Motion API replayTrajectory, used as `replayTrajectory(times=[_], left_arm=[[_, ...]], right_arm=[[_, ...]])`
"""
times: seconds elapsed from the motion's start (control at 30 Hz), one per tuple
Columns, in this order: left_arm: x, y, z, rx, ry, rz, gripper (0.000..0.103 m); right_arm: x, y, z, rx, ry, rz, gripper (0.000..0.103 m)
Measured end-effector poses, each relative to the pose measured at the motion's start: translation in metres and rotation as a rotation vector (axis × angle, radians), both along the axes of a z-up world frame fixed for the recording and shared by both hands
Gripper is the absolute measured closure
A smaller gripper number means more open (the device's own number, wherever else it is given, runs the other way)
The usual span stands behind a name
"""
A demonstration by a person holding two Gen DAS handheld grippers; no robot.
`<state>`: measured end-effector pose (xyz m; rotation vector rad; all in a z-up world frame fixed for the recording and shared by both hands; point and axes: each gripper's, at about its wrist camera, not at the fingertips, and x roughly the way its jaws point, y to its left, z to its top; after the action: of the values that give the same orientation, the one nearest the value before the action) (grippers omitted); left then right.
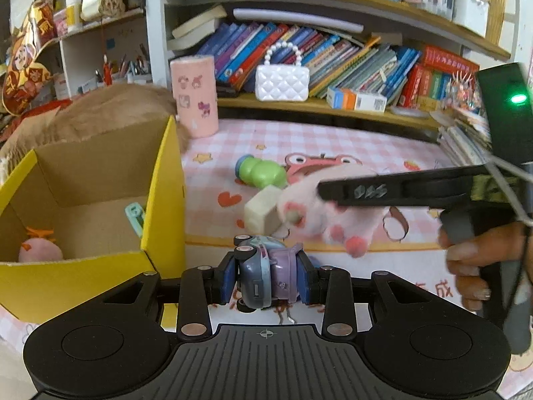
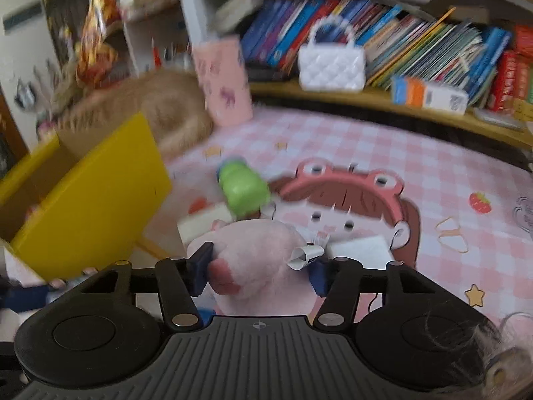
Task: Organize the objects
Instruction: 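Carry the toy car and the pig plush over the yellow box with both tools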
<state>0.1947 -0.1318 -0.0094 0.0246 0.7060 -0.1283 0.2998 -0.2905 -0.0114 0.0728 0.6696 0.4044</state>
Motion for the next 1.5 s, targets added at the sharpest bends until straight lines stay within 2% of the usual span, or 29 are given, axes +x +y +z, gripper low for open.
replayTrajectory(times=[0.2, 0.57, 0.8, 0.97, 1.27, 1.5], left_arm=[[-0.006, 0.003, 0.013, -0.029, -0.048, -0.022, 0.068], [-0.038, 0.021, 0.021, -0.090, -0.086, -0.121, 0.068], [-0.065, 0.048, 0.019, -0.115, -0.084, -0.152, 0.068], [-0.089, 0.080, 0.019, -0.116, -0.068, -0.143, 0.068], [-0.132, 0.143, 0.013, -0.112, -0.036, -0.057, 0.068], [-0.161, 0.185, 0.011, -0.101, -0.025, 0.011, 0.068]], right_arm=[[-0.034, -0.017, 0.035, 0.002, -0.092, -0.186, 0.049], [-0.114, -0.016, 0.057, -0.004, -0.096, -0.405, 0.048], [-0.163, 0.005, 0.050, 0.007, -0.028, -0.505, 0.048], [-0.191, 0.037, 0.044, -0.008, 0.006, -0.496, 0.048], [-0.230, 0.115, 0.033, -0.082, 0.060, -0.358, 0.048], [-0.251, 0.165, 0.024, -0.091, 0.083, -0.259, 0.048]])
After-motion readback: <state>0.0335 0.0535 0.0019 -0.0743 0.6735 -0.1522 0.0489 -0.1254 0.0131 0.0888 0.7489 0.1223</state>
